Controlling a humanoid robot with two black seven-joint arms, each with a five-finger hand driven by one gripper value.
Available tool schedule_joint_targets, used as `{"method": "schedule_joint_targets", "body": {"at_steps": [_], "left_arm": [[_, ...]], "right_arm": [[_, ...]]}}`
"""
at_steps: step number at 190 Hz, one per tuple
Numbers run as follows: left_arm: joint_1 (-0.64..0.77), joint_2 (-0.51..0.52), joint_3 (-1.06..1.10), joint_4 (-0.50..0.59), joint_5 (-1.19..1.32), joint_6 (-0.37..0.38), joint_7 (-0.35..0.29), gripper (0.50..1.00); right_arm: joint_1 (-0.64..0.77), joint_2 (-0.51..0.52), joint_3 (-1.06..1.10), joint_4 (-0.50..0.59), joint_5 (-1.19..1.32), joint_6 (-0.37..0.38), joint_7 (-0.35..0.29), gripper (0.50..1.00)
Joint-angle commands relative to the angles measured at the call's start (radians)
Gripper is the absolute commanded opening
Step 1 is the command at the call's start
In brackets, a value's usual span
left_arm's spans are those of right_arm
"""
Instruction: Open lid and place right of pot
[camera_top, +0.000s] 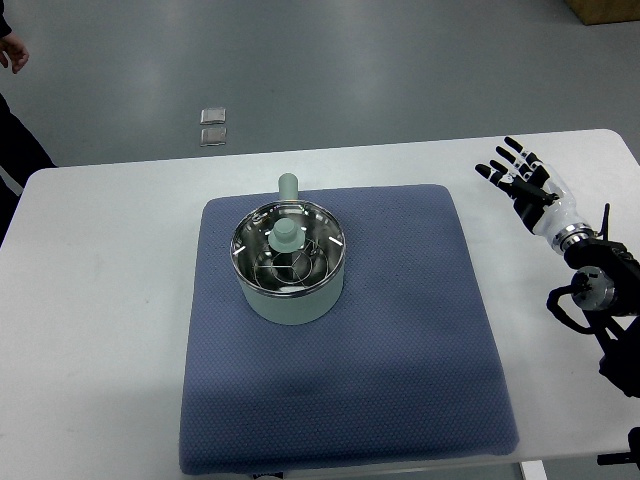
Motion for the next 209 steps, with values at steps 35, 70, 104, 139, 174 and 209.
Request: {"method": "schedule_joint_targets", "body": {"at_steps": [35, 70, 104, 139, 174, 209], "left_arm": [[0.002, 0.000, -0.001, 0.000, 0.001, 0.000, 0.000, 1.000], [0.003, 0.000, -0.003, -0.003, 0.001, 0.000, 0.000, 1.000], [0.005, 0.000, -0.001, -0.003, 0.001, 0.000, 0.000, 1.000], [0.005, 0.000, -0.003, -0.003, 0.001, 0.000, 0.000, 1.000], [0.005, 0.000, -0.003, -0.003, 0.001, 0.000, 0.000, 1.000], [0.005, 0.000, -0.003, -0.002, 0.001, 0.000, 0.000, 1.000]], "right_arm": [[0.003, 0.005, -0.002, 0.000, 0.000, 0.002, 0.000, 0.928], [0.011, 0.002, -0.012, 0.000, 0.000, 0.003, 0.000, 0.928], [0.020, 0.002, -0.012, 0.000, 0.000, 0.009, 0.000, 0.928], [0.035, 0.002, -0.015, 0.000, 0.000, 0.012, 0.002, 0.928], [0.035, 0.004, -0.017, 0.001, 0.000, 0.034, 0.002, 0.928], [0.037, -0.005, -0.018, 0.001, -0.003, 0.037, 0.002, 0.928]]}}
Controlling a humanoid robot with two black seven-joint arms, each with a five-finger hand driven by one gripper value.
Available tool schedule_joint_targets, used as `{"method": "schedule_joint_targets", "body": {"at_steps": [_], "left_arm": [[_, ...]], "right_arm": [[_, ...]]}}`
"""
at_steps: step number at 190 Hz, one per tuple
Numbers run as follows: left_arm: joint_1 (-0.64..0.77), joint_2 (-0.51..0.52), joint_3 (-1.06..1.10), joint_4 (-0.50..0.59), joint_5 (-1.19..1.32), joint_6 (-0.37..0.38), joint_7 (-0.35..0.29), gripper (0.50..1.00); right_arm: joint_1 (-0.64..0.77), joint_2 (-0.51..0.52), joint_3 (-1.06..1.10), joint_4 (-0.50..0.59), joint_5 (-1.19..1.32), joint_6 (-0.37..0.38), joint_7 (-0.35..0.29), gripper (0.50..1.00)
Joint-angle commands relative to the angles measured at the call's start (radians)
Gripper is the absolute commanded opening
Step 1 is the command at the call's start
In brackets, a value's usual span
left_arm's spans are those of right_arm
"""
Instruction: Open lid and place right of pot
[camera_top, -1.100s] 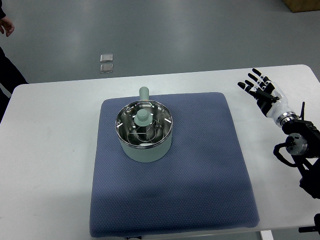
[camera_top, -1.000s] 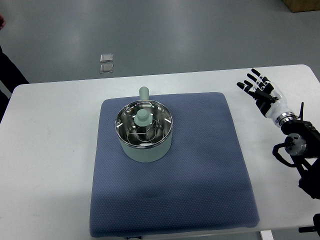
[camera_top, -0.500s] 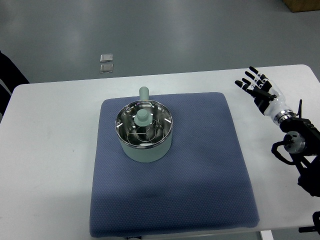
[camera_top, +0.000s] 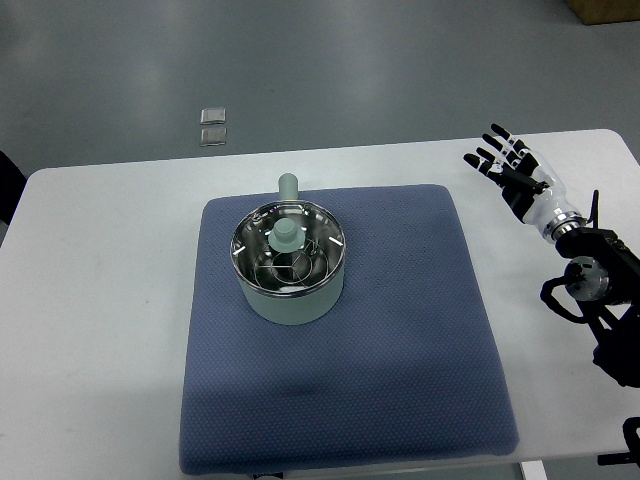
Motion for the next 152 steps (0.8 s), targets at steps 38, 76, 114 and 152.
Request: {"method": "schedule_joint_targets", "body": {"at_steps": [38, 76, 114, 152], "left_arm": [[0.000, 0.000, 0.000, 0.000, 0.000, 0.000, 0.000, 1.000], [0.000, 0.000, 0.000, 0.000, 0.000, 0.000, 0.000, 1.000], [0.000, 0.000, 0.000, 0.000, 0.000, 0.000, 0.000, 1.000], [0.000, 0.000, 0.000, 0.001, 0.000, 0.000, 0.000, 1.000]], "right_arm": [[0.023, -0.014, -0.001, 0.000, -0.006, 0.041, -0.001, 0.928], [0.026, -0.025, -0.002, 0.002, -0.006, 0.044, -0.001, 0.930], [0.035, -0.037, -0.004, 0.012, -0.011, 0.049, -0.004, 0.928], [0.043, -0.037, -0.027, 0.015, -0.018, 0.055, -0.004, 0.928]]}}
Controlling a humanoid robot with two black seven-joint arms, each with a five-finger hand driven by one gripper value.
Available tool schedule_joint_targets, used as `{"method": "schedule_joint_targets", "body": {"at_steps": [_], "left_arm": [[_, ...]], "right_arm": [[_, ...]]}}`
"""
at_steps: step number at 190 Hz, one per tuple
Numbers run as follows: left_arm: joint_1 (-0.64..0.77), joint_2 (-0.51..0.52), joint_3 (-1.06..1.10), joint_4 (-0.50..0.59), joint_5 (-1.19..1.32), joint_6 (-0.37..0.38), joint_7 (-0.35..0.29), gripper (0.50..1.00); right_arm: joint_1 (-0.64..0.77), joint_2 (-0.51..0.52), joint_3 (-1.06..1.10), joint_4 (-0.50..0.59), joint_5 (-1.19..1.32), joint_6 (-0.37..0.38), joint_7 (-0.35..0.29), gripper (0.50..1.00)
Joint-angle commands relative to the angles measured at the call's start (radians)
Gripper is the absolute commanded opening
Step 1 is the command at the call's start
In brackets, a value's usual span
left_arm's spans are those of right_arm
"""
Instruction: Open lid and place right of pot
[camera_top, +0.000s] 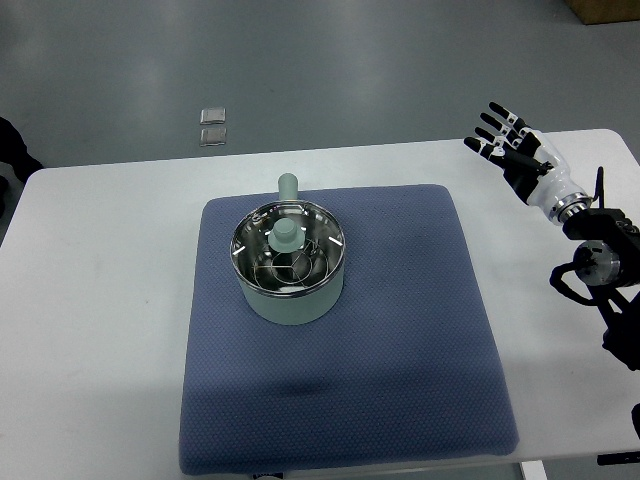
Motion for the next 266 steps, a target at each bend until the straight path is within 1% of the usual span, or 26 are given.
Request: {"method": "schedule_joint_targets", "body": {"at_steps": [1, 35, 46, 55, 56, 68, 78, 79, 87, 98, 99, 111, 120, 121, 133, 153, 154, 176, 194, 203, 204, 219, 242, 252, 253, 266], "left_arm": [[0.000, 0.000, 0.000, 0.000, 0.000, 0.000, 0.000, 1.000], [0.000, 0.000, 0.000, 0.000, 0.000, 0.000, 0.000, 1.000], [0.000, 0.000, 0.000, 0.000, 0.000, 0.000, 0.000, 1.000], [0.000, 0.000, 0.000, 0.000, 0.000, 0.000, 0.000, 1.000], [0.000, 0.000, 0.000, 0.000, 0.000, 0.000, 0.000, 1.000], [0.000, 0.000, 0.000, 0.000, 0.000, 0.000, 0.000, 1.000], [0.000, 0.000, 0.000, 0.000, 0.000, 0.000, 0.000, 1.000], [0.000, 0.000, 0.000, 0.000, 0.000, 0.000, 0.000, 1.000], [0.000, 0.000, 0.000, 0.000, 0.000, 0.000, 0.000, 1.000], [0.000, 0.000, 0.000, 0.000, 0.000, 0.000, 0.000, 1.000], [0.000, 0.000, 0.000, 0.001, 0.000, 0.000, 0.000, 1.000], [0.000, 0.000, 0.000, 0.000, 0.000, 0.000, 0.000, 1.000], [0.000, 0.000, 0.000, 0.000, 0.000, 0.000, 0.000, 1.000], [0.000, 0.000, 0.000, 0.001, 0.000, 0.000, 0.000, 1.000], [0.000, 0.000, 0.000, 0.000, 0.000, 0.000, 0.000, 1.000], [0.000, 0.000, 0.000, 0.000, 0.000, 0.000, 0.000, 1.000], [0.000, 0.000, 0.000, 0.000, 0.000, 0.000, 0.000, 1.000], [0.000, 0.000, 0.000, 0.000, 0.000, 0.000, 0.000, 1.000], [0.000, 0.000, 0.000, 0.000, 0.000, 0.000, 0.000, 1.000], [0.000, 0.000, 0.000, 0.000, 0.000, 0.000, 0.000, 1.000], [0.000, 0.000, 0.000, 0.001, 0.000, 0.000, 0.000, 1.000], [0.000, 0.000, 0.000, 0.000, 0.000, 0.000, 0.000, 1.000], [0.000, 0.000, 0.000, 0.000, 0.000, 0.000, 0.000, 1.000], [0.000, 0.000, 0.000, 0.000, 0.000, 0.000, 0.000, 1.000], [0.000, 0.000, 0.000, 0.001, 0.000, 0.000, 0.000, 1.000], [0.000, 0.000, 0.000, 0.000, 0.000, 0.000, 0.000, 1.000]], "right_arm": [[0.004, -0.002, -0.015, 0.001, 0.001, 0.001, 0.000, 0.928], [0.017, -0.013, -0.047, 0.001, 0.004, 0.001, 0.000, 0.928], [0.042, -0.045, -0.117, 0.002, 0.007, 0.001, 0.005, 0.928], [0.042, -0.045, -0.117, 0.002, 0.007, 0.001, 0.005, 0.928], [0.065, -0.070, -0.168, 0.002, 0.007, -0.001, 0.011, 0.928], [0.100, -0.102, -0.235, 0.002, 0.013, -0.001, 0.035, 0.928], [0.100, -0.102, -0.236, 0.002, 0.013, -0.001, 0.035, 0.928], [0.128, -0.125, -0.292, 0.002, 0.013, -0.002, 0.055, 0.928], [0.151, -0.140, -0.331, 0.002, 0.013, -0.002, 0.069, 0.928], [0.157, -0.145, -0.340, 0.002, 0.013, -0.002, 0.071, 0.926], [0.186, -0.165, -0.378, 0.008, 0.013, -0.001, 0.081, 0.928], [0.221, -0.196, -0.429, 0.022, 0.013, -0.002, 0.091, 0.926], [0.221, -0.196, -0.429, 0.022, 0.013, -0.002, 0.091, 0.926], [0.250, -0.221, -0.474, 0.031, 0.013, -0.001, 0.103, 0.926], [0.297, -0.252, -0.544, 0.050, 0.013, -0.002, 0.127, 0.926], [0.336, -0.272, -0.601, 0.059, 0.013, -0.004, 0.147, 0.924], [0.371, -0.283, -0.661, 0.073, 0.013, -0.007, 0.162, 0.924], [0.438, -0.288, -0.771, 0.120, -0.001, -0.021, 0.169, 0.919], [0.496, -0.312, -0.858, 0.197, -0.001, -0.067, 0.169, 0.917], [0.496, -0.312, -0.858, 0.197, -0.001, -0.067, 0.169, 0.917], [0.534, -0.340, -0.910, 0.244, -0.001, -0.094, 0.169, 0.917], [0.591, -0.357, -0.982, 0.300, -0.010, -0.130, 0.169, 0.917], [0.660, -0.355, -1.061, 0.344, -0.056, -0.172, 0.170, 0.917], [0.660, -0.355, -1.061, 0.344, -0.056, -0.173, 0.170, 0.917], [0.684, -0.348, -1.085, 0.358, -0.088, -0.182, 0.170, 0.915], [0.708, -0.343, -1.124, 0.376, -0.141, -0.203, 0.170, 0.911]]}}
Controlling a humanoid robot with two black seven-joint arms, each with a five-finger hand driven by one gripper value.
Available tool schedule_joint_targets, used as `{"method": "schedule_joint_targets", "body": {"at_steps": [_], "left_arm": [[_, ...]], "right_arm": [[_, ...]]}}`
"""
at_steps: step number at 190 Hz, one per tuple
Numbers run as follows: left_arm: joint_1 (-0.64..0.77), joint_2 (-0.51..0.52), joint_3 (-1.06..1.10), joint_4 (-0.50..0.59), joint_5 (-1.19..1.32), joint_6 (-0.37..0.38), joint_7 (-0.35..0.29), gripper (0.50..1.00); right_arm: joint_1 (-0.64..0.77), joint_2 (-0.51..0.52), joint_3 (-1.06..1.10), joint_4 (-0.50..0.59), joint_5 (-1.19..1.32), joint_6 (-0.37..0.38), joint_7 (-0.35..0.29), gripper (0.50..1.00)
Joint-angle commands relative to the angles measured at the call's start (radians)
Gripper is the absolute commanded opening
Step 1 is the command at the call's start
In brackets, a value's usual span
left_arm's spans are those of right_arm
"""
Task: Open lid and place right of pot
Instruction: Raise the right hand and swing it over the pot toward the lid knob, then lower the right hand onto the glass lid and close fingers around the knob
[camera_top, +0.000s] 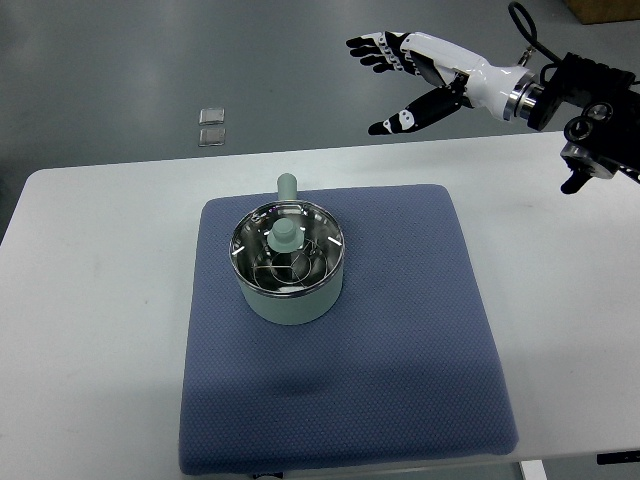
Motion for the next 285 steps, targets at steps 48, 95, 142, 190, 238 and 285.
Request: {"method": "schedule_joint_targets", "body": {"at_steps": [48, 95, 142, 190, 238, 285], "left_arm": [[0.000, 0.000, 0.000, 0.000, 0.000, 0.000, 0.000, 1.000], [0.000, 0.000, 0.000, 0.000, 0.000, 0.000, 0.000, 1.000], [0.000, 0.000, 0.000, 0.001, 0.000, 0.000, 0.000, 1.000], [0.000, 0.000, 0.000, 0.000, 0.000, 0.000, 0.000, 1.000], [0.000, 0.000, 0.000, 0.000, 0.000, 0.000, 0.000, 1.000], [0.000, 0.000, 0.000, 0.000, 0.000, 0.000, 0.000, 1.000]], "right_arm": [[0.157, 0.059, -0.245, 0.089, -0.230, -0.128, 0.001, 0.909], [0.237, 0.116, -0.366, 0.089, -0.297, -0.156, -0.005, 0.909], [0.340, 0.178, -0.490, 0.084, -0.350, -0.154, -0.060, 0.909], [0.398, 0.228, -0.550, 0.084, -0.350, -0.147, -0.095, 0.889], [0.397, 0.271, -0.561, 0.083, -0.336, -0.154, -0.130, 0.805], [0.385, 0.297, -0.562, 0.078, -0.328, -0.156, -0.132, 0.799]]}}
